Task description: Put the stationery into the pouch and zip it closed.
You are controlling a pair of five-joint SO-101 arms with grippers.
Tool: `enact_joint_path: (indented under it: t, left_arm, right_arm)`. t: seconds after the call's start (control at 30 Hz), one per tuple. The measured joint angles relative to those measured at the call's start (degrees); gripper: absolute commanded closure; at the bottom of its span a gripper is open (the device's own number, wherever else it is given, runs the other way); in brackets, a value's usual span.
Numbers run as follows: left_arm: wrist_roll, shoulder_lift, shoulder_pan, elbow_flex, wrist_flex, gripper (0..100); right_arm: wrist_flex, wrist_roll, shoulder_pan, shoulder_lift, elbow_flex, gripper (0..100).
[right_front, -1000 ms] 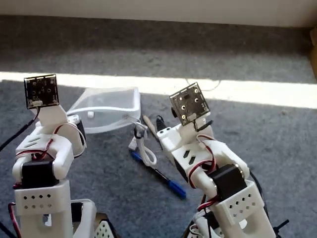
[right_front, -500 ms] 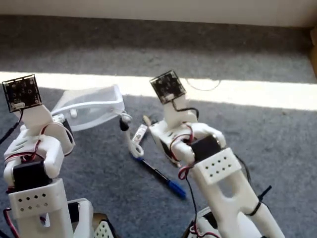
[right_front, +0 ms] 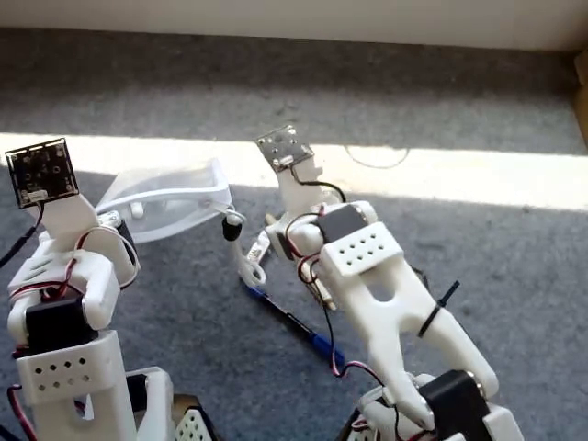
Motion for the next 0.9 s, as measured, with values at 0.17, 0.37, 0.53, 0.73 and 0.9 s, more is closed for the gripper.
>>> enact_joint_path:
  t: [0.17,0.37,0.53,0.73,0.9]
  left_arm:
    - [0.0,0.0,0.0,0.0,0.0,99]
    - [0.0,0.0,0.0,0.0,0.0,99]
    - [0.0,0.0,0.0,0.0,0.0,99]
    - [0.0,0.0,0.0,0.0,-0.09,99]
    - [0.0,0.0,0.0,0.0,-0.09,99]
  right_arm:
    - [0.0,0.0,0.0,7.56,-4.31,85.7]
    - [0.0,0.0,0.0,15.47,-9.14,85.7]
    - [0.0,0.0,0.0,21.19,-12.92,85.7]
    - [0.0,0.0,0.0,26.81,-17.05,85.7]
    - [0.0,0.0,0.0,29.98,-19.16,85.7]
